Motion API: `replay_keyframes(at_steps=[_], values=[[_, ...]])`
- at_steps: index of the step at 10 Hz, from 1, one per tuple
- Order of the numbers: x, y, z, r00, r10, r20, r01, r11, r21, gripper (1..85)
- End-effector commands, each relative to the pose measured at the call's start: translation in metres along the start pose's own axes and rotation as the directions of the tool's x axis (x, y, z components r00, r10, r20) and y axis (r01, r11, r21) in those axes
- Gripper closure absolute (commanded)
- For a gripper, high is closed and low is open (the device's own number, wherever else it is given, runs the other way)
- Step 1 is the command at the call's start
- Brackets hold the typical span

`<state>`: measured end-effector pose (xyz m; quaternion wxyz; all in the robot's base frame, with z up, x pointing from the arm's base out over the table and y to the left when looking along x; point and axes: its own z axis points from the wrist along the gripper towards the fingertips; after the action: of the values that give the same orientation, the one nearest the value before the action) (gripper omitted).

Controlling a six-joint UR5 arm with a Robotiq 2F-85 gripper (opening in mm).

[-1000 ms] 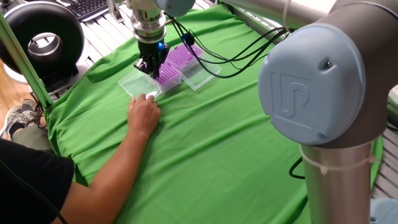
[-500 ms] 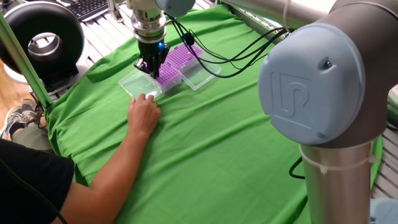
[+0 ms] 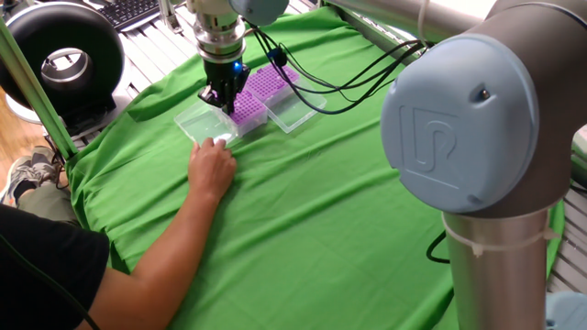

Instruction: Insert a small pipette tip into the holder for small pipette tips

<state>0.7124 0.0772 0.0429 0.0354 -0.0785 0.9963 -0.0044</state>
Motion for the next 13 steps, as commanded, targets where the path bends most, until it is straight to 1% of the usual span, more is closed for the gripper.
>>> replay_keyframes(at_steps=[1, 2, 5, 8, 9, 11, 12, 13], values=[[0.002, -0.001, -0.006, 1.000, 0.015, -0.009, -0.015, 1.000, -0.001, 84.7], [0.004, -0.003, -0.008, 1.000, 0.014, -0.014, -0.014, 1.000, 0.005, 84.7], [0.005, -0.003, -0.019, 0.999, 0.018, -0.028, -0.017, 1.000, 0.004, 84.7], [0.004, -0.010, -0.032, 0.999, 0.001, -0.036, -0.001, 1.000, 0.004, 84.7], [0.004, -0.016, -0.037, 0.999, -0.015, -0.038, 0.016, 1.000, 0.017, 84.7], [0.003, -0.035, -0.046, 0.996, -0.078, -0.039, 0.080, 0.995, 0.059, 84.7], [0.000, -0.045, -0.048, 0.993, -0.115, -0.035, 0.117, 0.990, 0.078, 84.7], [-0.004, -0.056, -0.050, 0.988, -0.151, -0.028, 0.153, 0.984, 0.090, 84.7]])
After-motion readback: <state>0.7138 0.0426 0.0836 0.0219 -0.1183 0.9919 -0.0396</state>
